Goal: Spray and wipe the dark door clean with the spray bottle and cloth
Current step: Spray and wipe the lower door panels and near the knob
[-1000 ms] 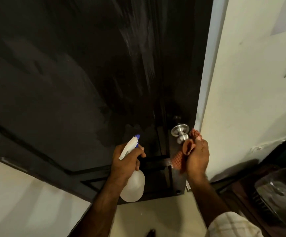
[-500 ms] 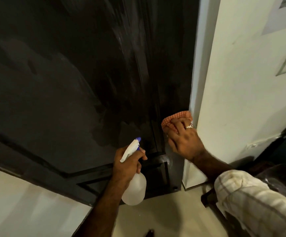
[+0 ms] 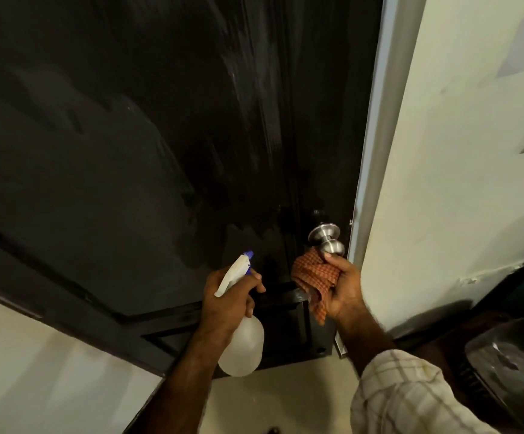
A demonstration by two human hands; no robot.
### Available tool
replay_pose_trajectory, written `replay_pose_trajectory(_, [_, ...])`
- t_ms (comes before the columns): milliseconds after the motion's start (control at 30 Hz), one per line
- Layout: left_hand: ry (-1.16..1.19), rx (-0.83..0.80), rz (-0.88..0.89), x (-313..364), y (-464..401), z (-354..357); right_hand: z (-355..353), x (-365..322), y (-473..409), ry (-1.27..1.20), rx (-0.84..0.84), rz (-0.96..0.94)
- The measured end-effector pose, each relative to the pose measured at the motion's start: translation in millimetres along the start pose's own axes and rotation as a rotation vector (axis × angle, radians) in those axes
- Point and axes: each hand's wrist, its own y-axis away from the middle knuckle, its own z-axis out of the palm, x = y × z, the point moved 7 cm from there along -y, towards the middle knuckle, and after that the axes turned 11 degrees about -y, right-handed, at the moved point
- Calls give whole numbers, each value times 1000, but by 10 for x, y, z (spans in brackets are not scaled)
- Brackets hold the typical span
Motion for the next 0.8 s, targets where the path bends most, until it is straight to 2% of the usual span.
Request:
replay_pose_trajectory(133, [-10,6,-10,-1,-6,32,192,174,40,-176,-103,46])
replay_pose_trajectory(233, [-21,12,-8,-7,7,6,310,190,62,-221,-31,29])
replay_pose_trajectory(367, [4,27,9,-1,20,-63,280,82,8,-120,55,-75])
replay_pose_trajectory(433, [10,38,13,-5,21,-110,269,-54,4,39,98,-268])
replay_pose_trajectory(500, [7,38,11,-18,17,-160,276,-284,90,434,156,-606])
replay_pose_trajectory(567, [-7,36,12,-45,-5,-179,328,-464,177,956,216,-954])
replay_pose_trajectory(633, [-13,46,10,-81,-48,-181,452,-486,244,1395,193,-1164])
replay_pose_trajectory(700, [-1,65,-26,-150,-85,-172,595,-413,261,1793,55,-1303])
replay_pose_trajectory(800, [21,33,-49,-184,-89,-7,649,-149,188,2426,-284,-1406])
